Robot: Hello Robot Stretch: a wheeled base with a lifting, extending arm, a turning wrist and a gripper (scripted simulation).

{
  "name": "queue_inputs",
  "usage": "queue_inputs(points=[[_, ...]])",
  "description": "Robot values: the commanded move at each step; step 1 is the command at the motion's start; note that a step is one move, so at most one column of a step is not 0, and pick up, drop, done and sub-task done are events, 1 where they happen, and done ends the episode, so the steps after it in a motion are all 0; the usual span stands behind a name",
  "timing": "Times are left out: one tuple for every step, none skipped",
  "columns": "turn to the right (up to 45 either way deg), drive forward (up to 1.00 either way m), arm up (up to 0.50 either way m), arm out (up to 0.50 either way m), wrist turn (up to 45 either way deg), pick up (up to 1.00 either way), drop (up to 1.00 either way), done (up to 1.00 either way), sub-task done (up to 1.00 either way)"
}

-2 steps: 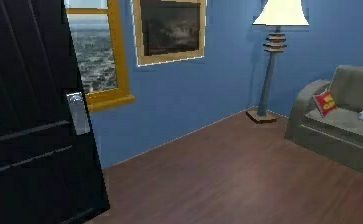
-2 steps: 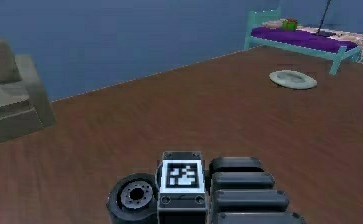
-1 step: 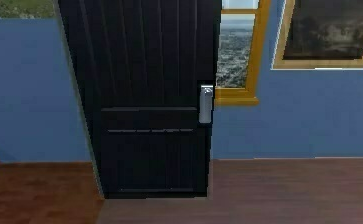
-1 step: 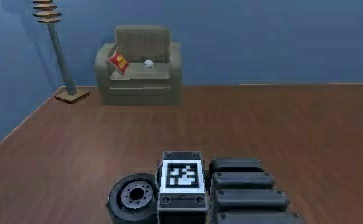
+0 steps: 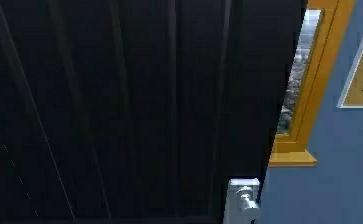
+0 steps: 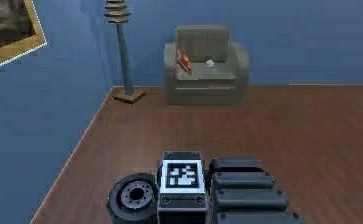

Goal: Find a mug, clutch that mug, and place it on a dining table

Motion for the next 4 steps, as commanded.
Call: queue_inputs(points=[[-45.0,0.00,0.00,0.00,0.0,0.00,0.00,0.00,0.00],[-45.0,0.00,0.00,0.00,0.0,0.00,0.00,0.00,0.00],[0.0,0.30,0.00,0.00,0.0,0.00,0.00,0.00,0.00],[0.0,0.60,0.00,0.00,0.0,0.00,0.00,0.00,0.00]])
